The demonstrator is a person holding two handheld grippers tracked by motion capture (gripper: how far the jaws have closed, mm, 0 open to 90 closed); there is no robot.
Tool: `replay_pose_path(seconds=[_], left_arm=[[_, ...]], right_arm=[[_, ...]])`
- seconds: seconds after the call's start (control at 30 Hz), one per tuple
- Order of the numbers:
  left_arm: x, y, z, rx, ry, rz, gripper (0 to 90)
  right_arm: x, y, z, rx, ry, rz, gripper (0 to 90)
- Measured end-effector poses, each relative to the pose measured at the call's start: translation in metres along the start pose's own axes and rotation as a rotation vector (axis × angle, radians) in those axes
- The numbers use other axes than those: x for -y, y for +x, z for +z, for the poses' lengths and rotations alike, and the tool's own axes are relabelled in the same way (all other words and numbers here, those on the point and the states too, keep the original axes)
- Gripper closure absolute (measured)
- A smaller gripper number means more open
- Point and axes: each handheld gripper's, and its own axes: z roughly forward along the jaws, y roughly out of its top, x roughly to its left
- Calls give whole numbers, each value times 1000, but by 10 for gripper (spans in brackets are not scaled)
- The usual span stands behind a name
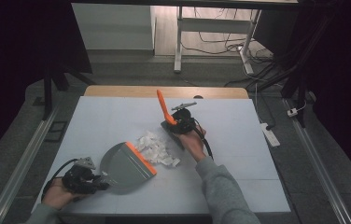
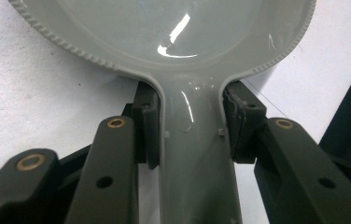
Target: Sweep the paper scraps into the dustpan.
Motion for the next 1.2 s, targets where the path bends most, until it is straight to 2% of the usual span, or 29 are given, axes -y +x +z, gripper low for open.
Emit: replay_pose_path(seconds=[0.4, 0.6, 0.73, 0.83, 0.87, 0.97, 1.07, 1.2], left_arm=[[0, 0, 1, 8, 1, 5, 618], [0, 0, 1, 12, 1, 5, 618], [-1, -1, 2, 11, 2, 4, 618], [-3, -1, 2, 12, 5, 7, 618], [-4, -2, 3, 12, 5, 9, 618], [-5, -2, 3, 10, 6, 11, 619], [-5, -2, 3, 13, 6, 9, 618], [-5, -2, 3, 11, 6, 11, 618]], right_arm=[[-10, 20, 22, -44, 14, -44, 703], [-11, 29, 27, -72, 17, -58, 703], [-9, 38, 28, -109, 22, -59, 703], [-7, 49, 27, -137, 31, -92, 703], [-6, 57, 27, -154, 41, -117, 703], [-5, 63, 26, -178, 46, -136, 703], [-4, 72, 25, -199, 57, -176, 703], [1, 86, 22, -251, 70, -229, 703]])
